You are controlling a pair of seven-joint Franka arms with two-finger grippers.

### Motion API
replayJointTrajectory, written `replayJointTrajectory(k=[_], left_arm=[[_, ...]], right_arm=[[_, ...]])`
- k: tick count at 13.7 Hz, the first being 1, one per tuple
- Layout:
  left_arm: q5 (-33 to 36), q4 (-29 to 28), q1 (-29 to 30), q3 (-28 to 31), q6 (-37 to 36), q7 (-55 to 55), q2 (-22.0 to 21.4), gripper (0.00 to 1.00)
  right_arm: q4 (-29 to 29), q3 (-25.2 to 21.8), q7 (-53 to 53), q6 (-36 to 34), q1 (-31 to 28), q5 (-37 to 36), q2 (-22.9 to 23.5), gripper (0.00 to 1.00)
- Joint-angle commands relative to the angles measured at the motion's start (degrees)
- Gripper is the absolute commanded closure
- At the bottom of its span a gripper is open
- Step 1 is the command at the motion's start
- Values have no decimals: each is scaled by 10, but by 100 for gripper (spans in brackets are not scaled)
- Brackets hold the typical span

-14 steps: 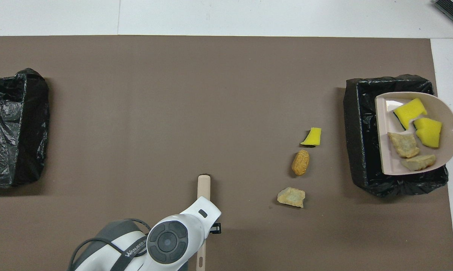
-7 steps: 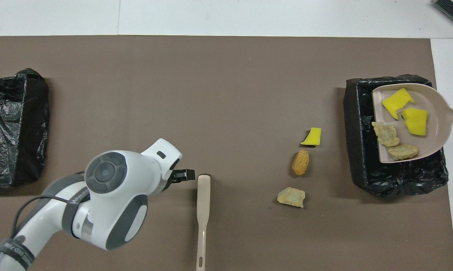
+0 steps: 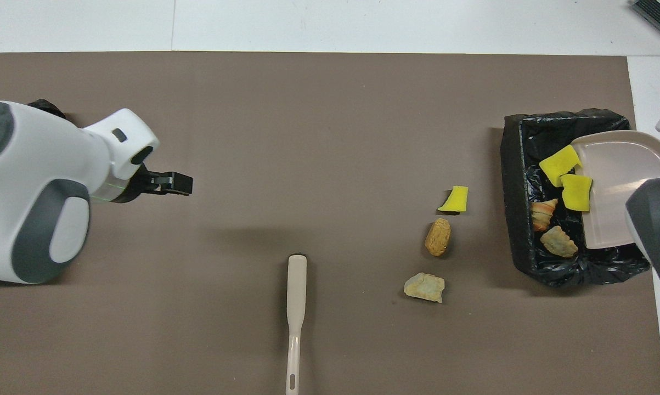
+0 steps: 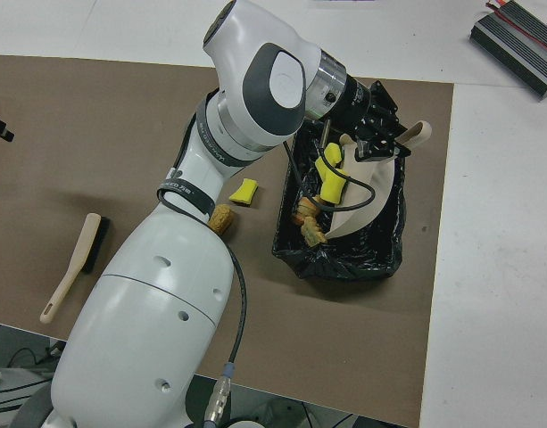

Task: Sweep and dump trash in bin
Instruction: 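Carry the dustpan to the bin with the right gripper and tip it, then bring the empty dustpan back and set it down with the right gripper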

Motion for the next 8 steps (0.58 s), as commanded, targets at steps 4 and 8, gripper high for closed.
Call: replayJointTrajectory(k=[4,8], left_arm=[[12,121,105,-5,-111,63,3,0],[26,174,118,-5,-209,71,-22,0]], right_arm=[[14,3,10,-31,16,-64,-32,100],[35,5,97,-30,52,-13,-21,100]])
